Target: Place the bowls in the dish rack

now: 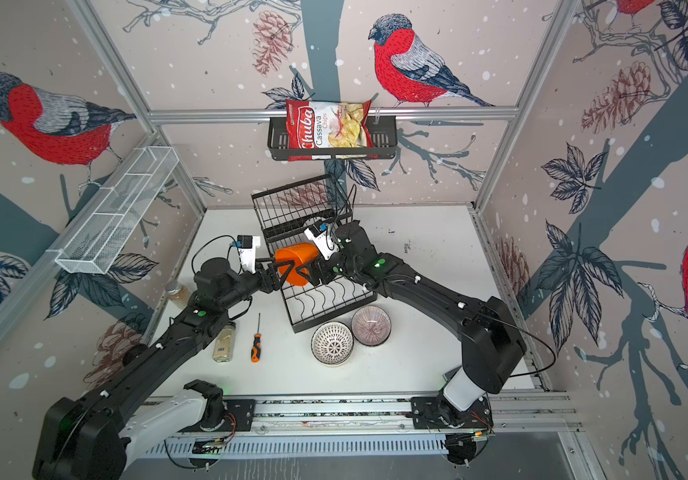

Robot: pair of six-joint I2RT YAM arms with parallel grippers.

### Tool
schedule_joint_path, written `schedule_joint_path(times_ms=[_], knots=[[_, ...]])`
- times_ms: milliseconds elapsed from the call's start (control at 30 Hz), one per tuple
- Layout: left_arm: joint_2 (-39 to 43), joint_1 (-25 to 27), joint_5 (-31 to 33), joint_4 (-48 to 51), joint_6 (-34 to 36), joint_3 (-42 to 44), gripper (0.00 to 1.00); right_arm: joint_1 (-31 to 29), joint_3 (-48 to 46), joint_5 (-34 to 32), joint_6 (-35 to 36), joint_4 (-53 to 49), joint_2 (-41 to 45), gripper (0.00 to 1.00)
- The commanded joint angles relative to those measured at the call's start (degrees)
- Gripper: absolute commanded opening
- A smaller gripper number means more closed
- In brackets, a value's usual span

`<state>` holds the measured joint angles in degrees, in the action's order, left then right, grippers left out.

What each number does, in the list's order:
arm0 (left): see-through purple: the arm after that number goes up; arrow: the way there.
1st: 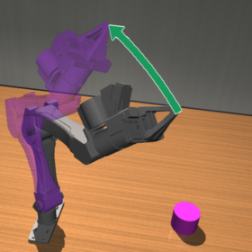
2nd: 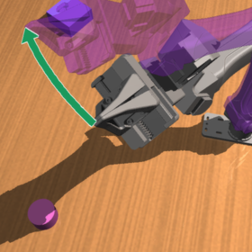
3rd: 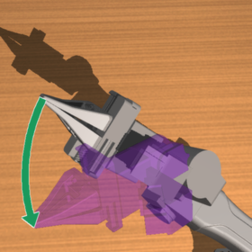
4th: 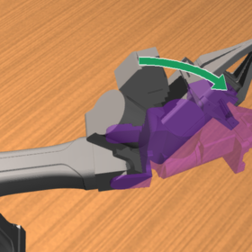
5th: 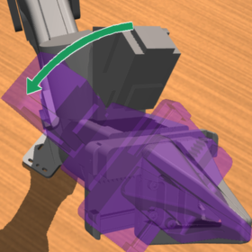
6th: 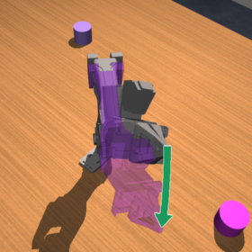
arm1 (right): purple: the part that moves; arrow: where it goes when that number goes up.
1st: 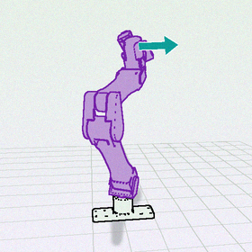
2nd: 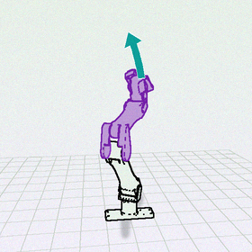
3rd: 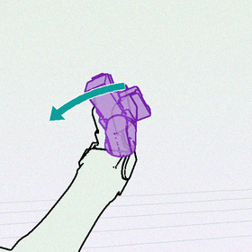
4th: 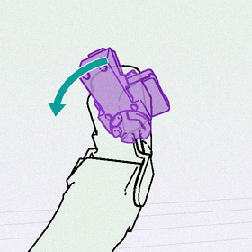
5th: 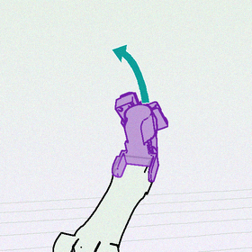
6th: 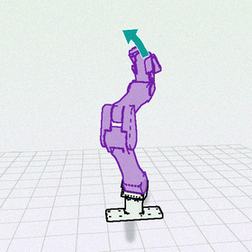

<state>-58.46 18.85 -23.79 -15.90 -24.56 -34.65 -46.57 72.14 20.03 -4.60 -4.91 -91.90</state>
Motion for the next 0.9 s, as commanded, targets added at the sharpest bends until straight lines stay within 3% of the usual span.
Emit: schedule_joint_path(times_ms=[0, 167, 467, 867], knots=[[0.9, 0.0, -1.0, -2.3, 1.2, 0.0, 0.76, -0.2, 0.4, -10.1, 1.9, 1.1, -1.7, 0.71], [2.1, 0.0, 2.1, -0.1, 1.6, 0.7, 0.82, -0.5, 0.6, -14.4, 3.2, 2.8, -4.0, 0.71], [3.5, 0.0, 14.3, 9.9, -0.4, 0.8, 0.83, -2.3, 1.3, -25.1, 7.3, 6.8, -8.6, 0.71], [2.6, 0.0, 21.0, 20.8, -4.8, 2.4, 0.83, -6.4, 2.1, -37.8, 18.1, 14.2, -13.6, 0.71]])
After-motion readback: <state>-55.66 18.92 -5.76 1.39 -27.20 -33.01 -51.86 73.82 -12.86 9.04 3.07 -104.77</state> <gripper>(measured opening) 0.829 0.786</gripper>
